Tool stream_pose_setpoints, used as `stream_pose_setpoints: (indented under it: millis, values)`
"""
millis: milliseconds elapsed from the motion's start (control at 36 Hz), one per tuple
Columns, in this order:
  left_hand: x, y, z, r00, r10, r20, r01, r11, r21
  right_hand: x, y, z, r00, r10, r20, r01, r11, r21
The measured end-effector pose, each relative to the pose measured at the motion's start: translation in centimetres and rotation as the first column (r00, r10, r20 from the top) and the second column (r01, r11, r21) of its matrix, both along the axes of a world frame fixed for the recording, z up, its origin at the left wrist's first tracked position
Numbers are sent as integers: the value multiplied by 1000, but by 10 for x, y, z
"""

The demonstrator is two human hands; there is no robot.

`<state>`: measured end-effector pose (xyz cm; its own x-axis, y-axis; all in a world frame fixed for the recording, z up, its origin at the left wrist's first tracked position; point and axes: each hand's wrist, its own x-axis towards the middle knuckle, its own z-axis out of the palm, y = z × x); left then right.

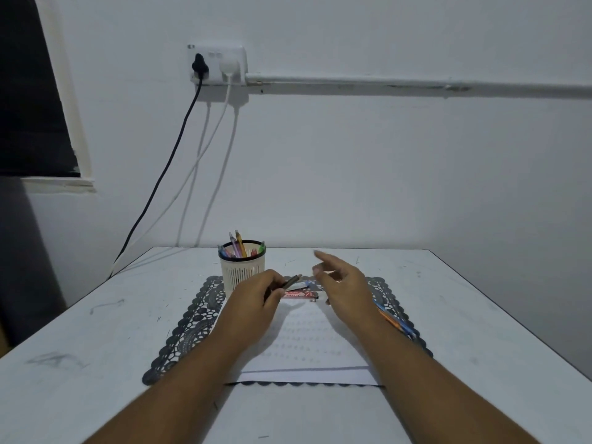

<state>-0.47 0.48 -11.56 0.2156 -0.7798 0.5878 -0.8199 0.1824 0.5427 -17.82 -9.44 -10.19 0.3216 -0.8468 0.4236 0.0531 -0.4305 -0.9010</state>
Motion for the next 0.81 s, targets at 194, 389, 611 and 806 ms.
stream_pose_setpoints:
  millis: [194, 389, 611, 806]
  values:
    - [6, -3, -6, 989, 60, 134, -77, 989, 129, -5, -34, -33, 806, -187, -561, 75, 973, -218]
    - [9, -3, -9, 984, 120, 129, -137, 982, 131, 8, -38, -40, 667, -211, -715, -42, 947, -319]
    - [4, 2, -10, 980, 140, 138, -156, 981, 112, 6, -35, -36, 682, -254, -686, -29, 927, -373]
    - [4, 2, -9, 982, 126, 139, -145, 980, 135, 6, -25, -28, 666, -275, -694, -10, 926, -377]
